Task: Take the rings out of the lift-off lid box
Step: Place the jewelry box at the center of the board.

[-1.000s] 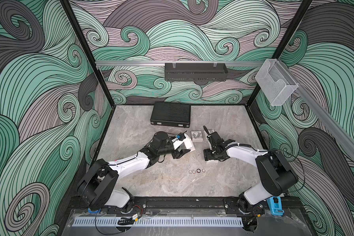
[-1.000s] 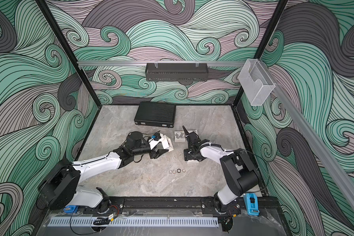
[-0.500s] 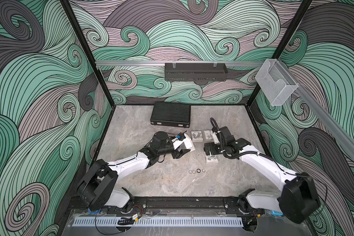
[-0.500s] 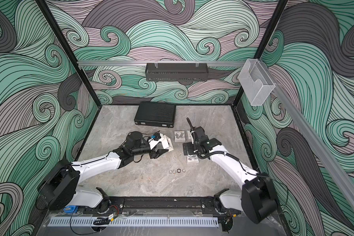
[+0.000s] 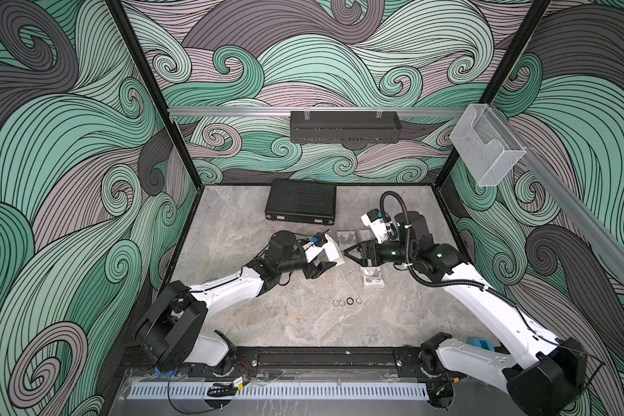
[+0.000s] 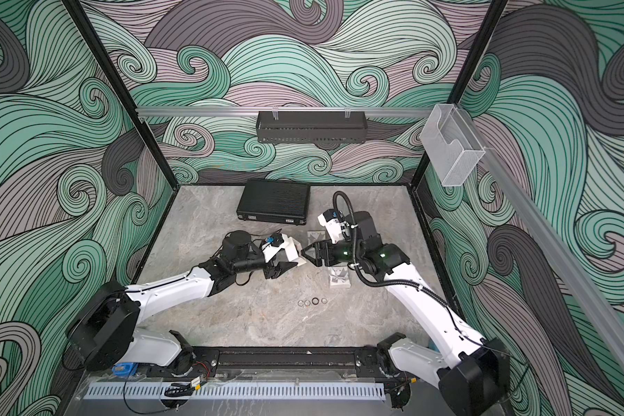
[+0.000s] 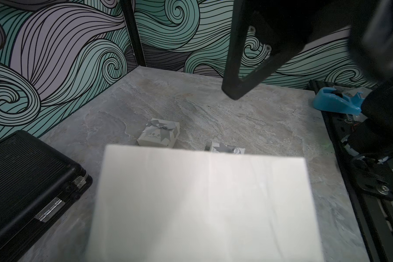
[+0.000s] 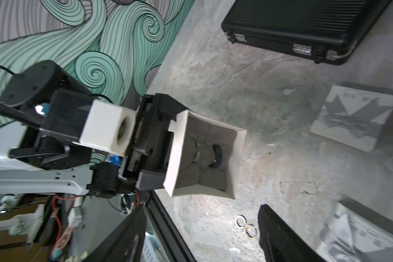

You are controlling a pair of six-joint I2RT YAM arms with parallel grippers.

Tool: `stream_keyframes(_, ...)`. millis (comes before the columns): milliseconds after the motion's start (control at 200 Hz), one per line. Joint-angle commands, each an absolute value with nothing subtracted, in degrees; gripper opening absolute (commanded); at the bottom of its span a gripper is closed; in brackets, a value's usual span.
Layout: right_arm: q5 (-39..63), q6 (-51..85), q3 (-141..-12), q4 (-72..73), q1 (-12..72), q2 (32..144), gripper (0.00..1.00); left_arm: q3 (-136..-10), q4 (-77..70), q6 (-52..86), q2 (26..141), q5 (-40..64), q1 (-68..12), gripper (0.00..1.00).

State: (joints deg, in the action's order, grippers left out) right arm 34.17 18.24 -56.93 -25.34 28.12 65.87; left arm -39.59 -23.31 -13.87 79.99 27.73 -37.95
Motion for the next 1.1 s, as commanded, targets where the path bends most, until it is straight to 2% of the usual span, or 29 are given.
stream_keyframes(0,38.7,20.4,-58.6,-21.0,29.2,68.7,0.69,-41.8,-23.1,-13.2,79.9,29.3,-38.4,0.65)
stream_keyframes(285,40.0,23.5,-59.8,-14.1,30.7,73.5,0.53,-42.6,-22.0,-13.3,80.1,29.0,-38.4,0.65)
stream_keyframes(406,40.7,24.9,-59.8,-12.1,31.3,75.2,0.42,-42.9,-22.1,-13.2,80.3,29.1,-38.4,0.65)
stream_keyframes(596,41.5,26.3,-59.6,-10.2,31.9,76.6,0.34,-43.2,-21.5,-13.4,80.5,28.9,-38.4,0.65)
stream_keyframes(641,41.6,26.5,-59.5,-10.0,32.0,76.8,0.30,-43.2,-21.4,-13.4,80.5,28.9,-38.4,0.65)
stream_keyframes(841,41.2,26.9,-59.4,-10.1,32.2,77.3,0.00,-43.2,-21.2,-13.4,80.5,29.0,-38.4,0.65)
stream_keyframes(1096,37.7,25.2,-59.3,-14.6,32.2,74.9,0.00,-42.8,-18.9,-14.2,79.1,26.9,-38.4,0.79)
